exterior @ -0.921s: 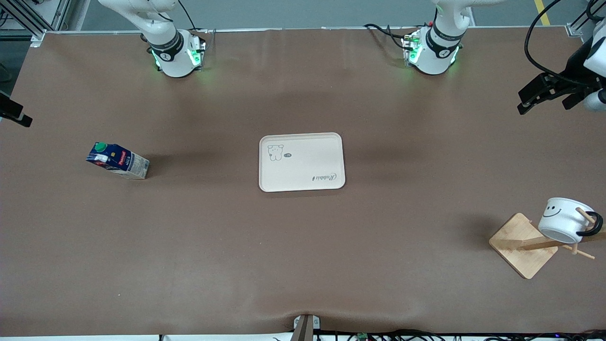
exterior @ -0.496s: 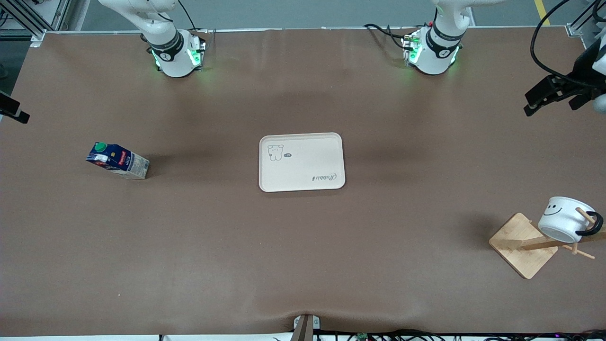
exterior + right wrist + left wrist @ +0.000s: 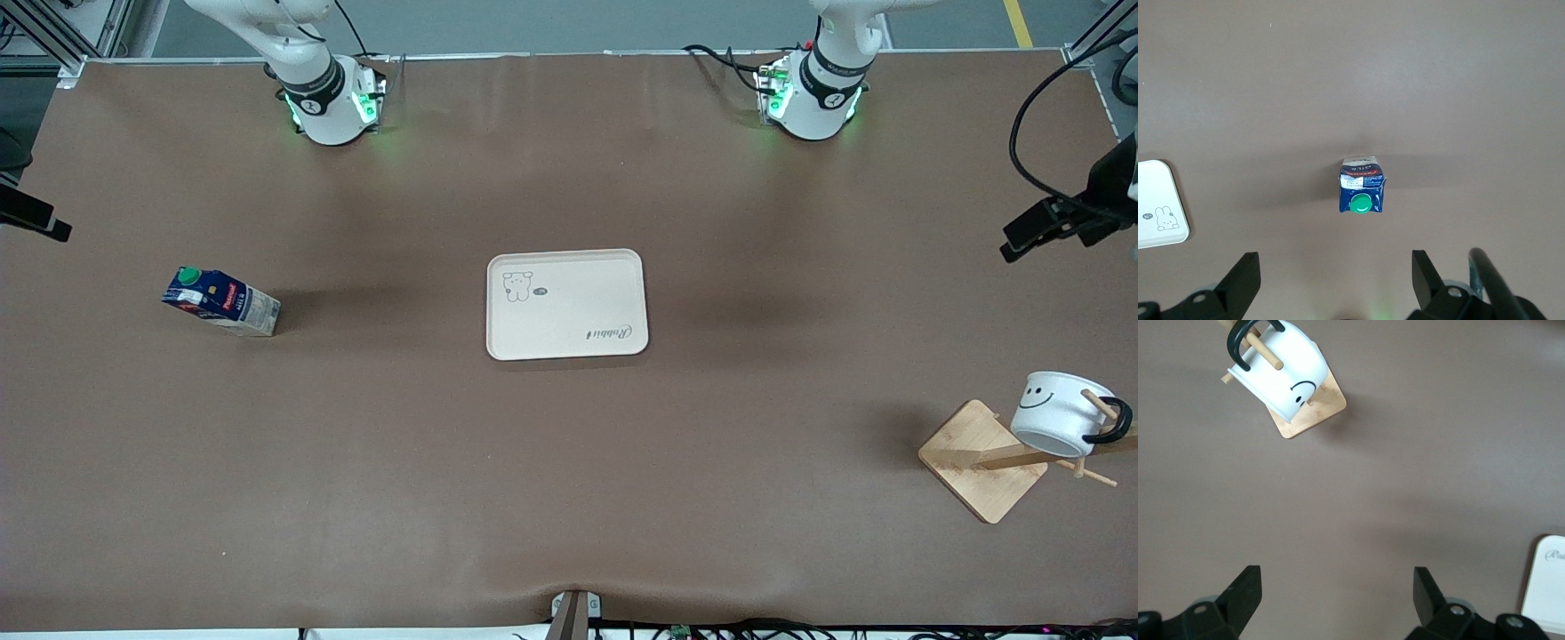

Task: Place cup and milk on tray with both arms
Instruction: 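Move the left gripper toward the white mug on the wooden stand, then grasp the white mug rim with the left gripper while the right gripper reaches the milk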

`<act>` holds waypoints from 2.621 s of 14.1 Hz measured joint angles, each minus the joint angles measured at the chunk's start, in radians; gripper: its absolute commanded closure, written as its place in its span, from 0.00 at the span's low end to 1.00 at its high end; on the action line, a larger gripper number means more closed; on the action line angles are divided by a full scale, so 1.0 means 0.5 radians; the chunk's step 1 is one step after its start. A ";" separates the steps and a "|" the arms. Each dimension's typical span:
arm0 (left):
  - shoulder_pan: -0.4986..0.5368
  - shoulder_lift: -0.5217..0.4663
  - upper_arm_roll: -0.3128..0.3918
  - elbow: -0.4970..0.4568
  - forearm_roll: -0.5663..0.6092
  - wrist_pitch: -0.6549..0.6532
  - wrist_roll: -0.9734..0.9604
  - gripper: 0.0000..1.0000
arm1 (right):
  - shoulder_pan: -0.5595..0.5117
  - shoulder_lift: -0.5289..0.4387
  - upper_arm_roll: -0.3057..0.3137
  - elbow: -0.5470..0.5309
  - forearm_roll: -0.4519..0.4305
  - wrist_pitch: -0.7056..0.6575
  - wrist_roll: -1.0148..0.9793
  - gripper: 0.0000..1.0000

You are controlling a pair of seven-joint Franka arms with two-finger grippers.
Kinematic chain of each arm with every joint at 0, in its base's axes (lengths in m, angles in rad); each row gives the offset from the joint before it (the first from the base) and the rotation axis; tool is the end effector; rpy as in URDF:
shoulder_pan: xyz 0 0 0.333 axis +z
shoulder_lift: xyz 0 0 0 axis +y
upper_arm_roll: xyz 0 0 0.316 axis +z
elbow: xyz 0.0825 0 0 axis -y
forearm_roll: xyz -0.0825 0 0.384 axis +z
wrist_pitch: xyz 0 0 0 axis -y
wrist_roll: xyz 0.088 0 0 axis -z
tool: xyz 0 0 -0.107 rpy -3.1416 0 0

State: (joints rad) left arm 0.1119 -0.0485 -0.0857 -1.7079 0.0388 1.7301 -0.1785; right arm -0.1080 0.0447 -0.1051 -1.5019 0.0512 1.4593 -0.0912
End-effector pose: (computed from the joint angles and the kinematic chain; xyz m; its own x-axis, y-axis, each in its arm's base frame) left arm 0.5520 0.0170 0.6003 0.9774 0.1968 0.0768 0.1996 -0.9794 -0.0296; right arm 0.5457 -0.1105 0.6228 0.9899 -0.1156 -0.0822 -0.1203 -0.9913 -0.0542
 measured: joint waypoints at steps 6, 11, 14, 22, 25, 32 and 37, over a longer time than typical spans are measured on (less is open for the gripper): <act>0.128 -0.049 -0.001 -0.335 0.000 0.389 -0.149 0.00 | -0.001 0.015 0.001 0.000 0.000 0.003 0.000 0.00; 0.254 -0.094 -0.001 -0.494 -0.051 0.602 -0.195 0.00 | -0.001 0.036 0.001 0.000 0.000 0.003 0.000 0.00; 0.305 -0.095 -0.003 -0.624 -0.147 0.817 -0.247 0.00 | -0.001 0.051 0.002 0.000 0.001 0.003 0.000 0.00; 0.401 -0.018 -0.002 -0.878 -0.316 1.457 -0.231 0.00 | 0.000 0.053 0.009 0.001 0.000 0.003 -0.002 0.00; 0.420 0.067 -0.002 -0.880 -0.316 1.652 -0.037 0.00 | 0.000 0.059 0.011 0.002 0.000 0.003 -0.003 0.00; 0.526 0.171 -0.005 -0.885 -0.327 1.934 0.439 0.00 | -0.010 0.119 0.002 0.001 -0.063 0.023 -0.137 0.00; 0.478 0.211 -0.049 -0.828 -0.454 1.953 0.443 0.06 | -0.010 0.202 0.005 0.001 -0.088 0.055 -0.189 0.00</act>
State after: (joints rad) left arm 0.3509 0.0569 -0.1103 -2.1217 -0.1880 2.7065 0.0432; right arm -0.1128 0.1457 -0.1027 -1.5015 0.0071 1.4870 -0.1858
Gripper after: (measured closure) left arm 0.000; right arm 0.000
